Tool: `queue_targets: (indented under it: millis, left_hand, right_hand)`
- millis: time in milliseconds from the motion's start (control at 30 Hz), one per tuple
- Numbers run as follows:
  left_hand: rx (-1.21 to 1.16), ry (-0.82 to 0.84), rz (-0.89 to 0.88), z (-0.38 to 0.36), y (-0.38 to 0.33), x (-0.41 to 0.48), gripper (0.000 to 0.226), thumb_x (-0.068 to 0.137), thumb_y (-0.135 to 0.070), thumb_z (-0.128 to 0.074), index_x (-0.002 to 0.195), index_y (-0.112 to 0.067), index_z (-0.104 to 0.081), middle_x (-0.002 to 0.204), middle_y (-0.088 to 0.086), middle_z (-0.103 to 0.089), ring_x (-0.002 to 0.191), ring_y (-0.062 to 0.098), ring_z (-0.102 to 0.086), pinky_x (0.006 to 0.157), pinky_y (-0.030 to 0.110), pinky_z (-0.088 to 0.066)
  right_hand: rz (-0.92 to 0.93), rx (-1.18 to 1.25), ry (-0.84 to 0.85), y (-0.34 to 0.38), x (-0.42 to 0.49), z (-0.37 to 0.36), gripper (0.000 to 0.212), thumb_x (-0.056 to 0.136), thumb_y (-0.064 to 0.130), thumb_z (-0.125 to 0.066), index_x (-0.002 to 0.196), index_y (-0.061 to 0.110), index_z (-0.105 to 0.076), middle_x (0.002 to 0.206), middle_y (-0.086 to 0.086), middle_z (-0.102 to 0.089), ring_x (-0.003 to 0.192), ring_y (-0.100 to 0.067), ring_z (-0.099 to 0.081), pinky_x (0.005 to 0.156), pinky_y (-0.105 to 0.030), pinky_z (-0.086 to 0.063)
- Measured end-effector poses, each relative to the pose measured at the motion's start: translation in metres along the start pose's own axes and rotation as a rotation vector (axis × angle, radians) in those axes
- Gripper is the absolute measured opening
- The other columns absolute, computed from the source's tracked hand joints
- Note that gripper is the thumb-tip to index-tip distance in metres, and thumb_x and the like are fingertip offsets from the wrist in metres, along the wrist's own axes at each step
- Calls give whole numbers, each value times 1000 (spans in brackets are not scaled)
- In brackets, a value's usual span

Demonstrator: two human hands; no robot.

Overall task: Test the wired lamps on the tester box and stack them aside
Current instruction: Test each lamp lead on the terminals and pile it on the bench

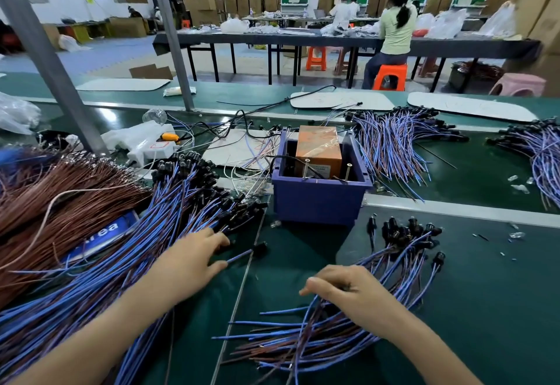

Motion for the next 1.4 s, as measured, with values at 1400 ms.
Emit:
queue_targets:
  millis: [1400]
  left_hand:
    - [-1719,-73,29,32,-110,31,18,78,-10,-68,64,-18,-75,60,-2,-66,53,3,-59,53,14,-50]
  right_hand:
    - [152,95,-527,77,10,76,6,81,16,-74,86,19,-76,69,1,-73,62,-16,-67,60,-30,-57]
Point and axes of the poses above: each hand's wrist, its own x-axis towards the middle knuckle, its own z-axis out of the back of the hand, y = z × x, the point moved 9 cm from there along x, towards the middle knuckle
